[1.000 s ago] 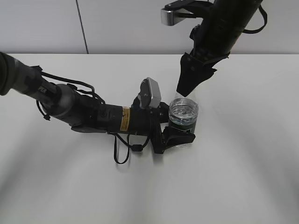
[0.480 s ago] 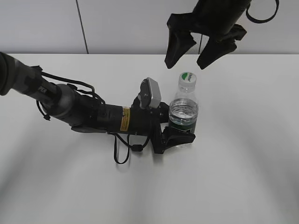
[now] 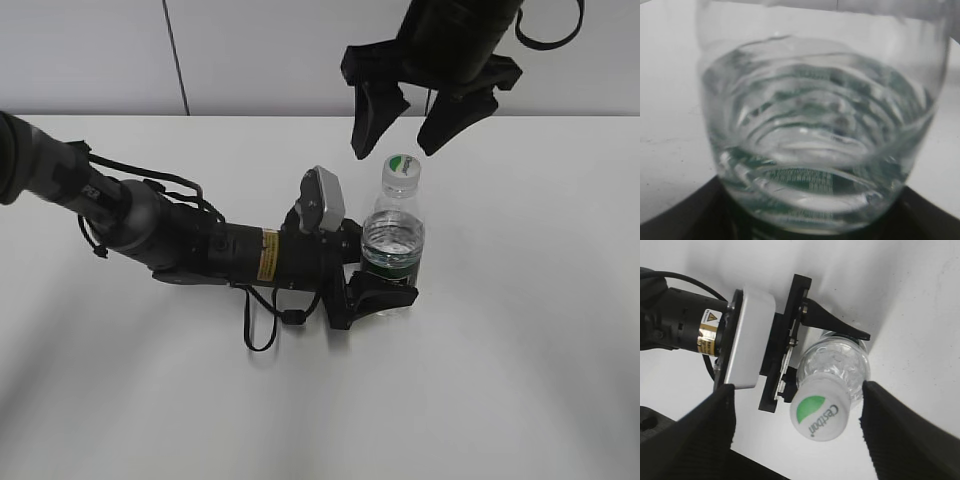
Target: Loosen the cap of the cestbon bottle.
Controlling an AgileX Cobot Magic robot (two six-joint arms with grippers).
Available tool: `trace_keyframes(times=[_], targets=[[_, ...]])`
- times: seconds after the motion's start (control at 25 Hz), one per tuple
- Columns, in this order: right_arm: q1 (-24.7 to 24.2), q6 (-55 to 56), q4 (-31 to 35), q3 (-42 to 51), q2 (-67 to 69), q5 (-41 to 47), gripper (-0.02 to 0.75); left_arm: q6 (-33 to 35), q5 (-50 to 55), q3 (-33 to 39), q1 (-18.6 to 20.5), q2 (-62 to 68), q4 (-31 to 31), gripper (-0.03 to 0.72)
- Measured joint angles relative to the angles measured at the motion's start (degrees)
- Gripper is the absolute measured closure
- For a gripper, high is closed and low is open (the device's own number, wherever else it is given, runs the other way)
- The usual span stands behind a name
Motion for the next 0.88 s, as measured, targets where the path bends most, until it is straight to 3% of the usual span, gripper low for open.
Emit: trace_keyframes(times=[0.28, 0.64, 0.8, 0.88], targets=[[0.0, 0.5, -2.2, -0.1, 0.0, 0.0, 0.153, 0.0, 0.0, 0.0, 0.0, 0.0, 0.0, 0.164], [0.0, -0.5, -2.0, 3.7, 0.0, 0.1, 0.209, 0.0, 0.0, 0.0, 0.0, 0.0, 0.0, 0.164], [0.0, -1.6, -1.9, 3.8, 0.0, 0.1, 0.307, 0.0, 0.0, 0.0, 0.0, 0.0, 0.0, 0.164], [0.0, -2.8, -1.6, 3.8, 0.0, 0.1, 0.407, 0.0, 0.0, 0.0, 0.0, 0.0, 0.0, 0.164]])
